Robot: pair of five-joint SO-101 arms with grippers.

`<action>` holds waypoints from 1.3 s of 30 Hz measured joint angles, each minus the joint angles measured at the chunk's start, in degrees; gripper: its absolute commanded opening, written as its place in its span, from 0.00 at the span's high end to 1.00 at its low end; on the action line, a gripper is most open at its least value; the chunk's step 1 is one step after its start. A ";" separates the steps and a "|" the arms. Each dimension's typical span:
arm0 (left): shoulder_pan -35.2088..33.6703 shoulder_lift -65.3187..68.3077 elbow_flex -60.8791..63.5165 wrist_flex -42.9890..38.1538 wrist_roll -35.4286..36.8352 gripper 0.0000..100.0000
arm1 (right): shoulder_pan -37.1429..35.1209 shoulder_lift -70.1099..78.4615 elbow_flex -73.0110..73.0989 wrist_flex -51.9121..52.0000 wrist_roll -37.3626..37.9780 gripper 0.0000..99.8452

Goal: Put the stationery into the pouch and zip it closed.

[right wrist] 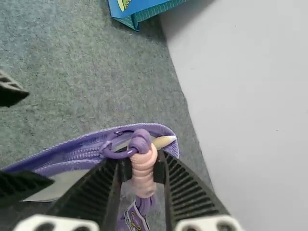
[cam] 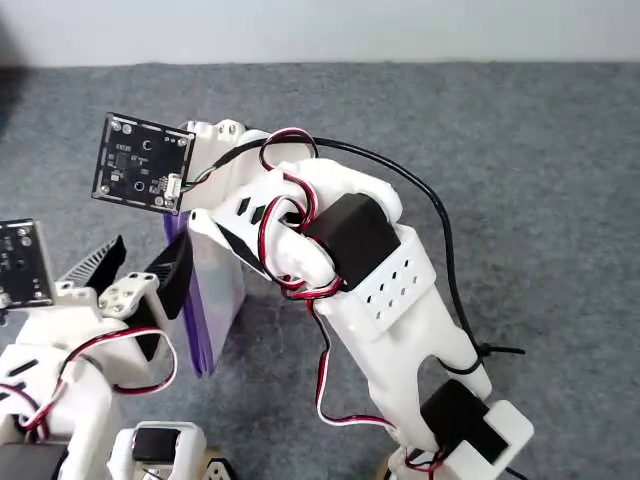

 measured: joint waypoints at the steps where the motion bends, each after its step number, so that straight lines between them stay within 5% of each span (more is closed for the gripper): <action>1: -0.09 0.00 1.23 -1.23 -0.09 0.77 | -0.09 0.00 0.00 0.53 0.00 0.99; 10: -0.09 0.18 12.13 -13.10 -1.76 0.77 | -1.76 0.00 0.00 1.93 0.00 0.99; 20: 1.76 0.44 19.25 -19.16 -5.89 0.90 | -1.76 0.00 0.00 1.93 0.00 0.99; 30: 5.71 0.62 18.37 -18.73 -6.24 0.99 | 0.35 0.00 0.00 1.93 0.00 0.99; 39: 5.80 0.62 9.41 -8.26 -6.42 0.99 | 3.96 0.79 0.62 -0.70 0.00 0.99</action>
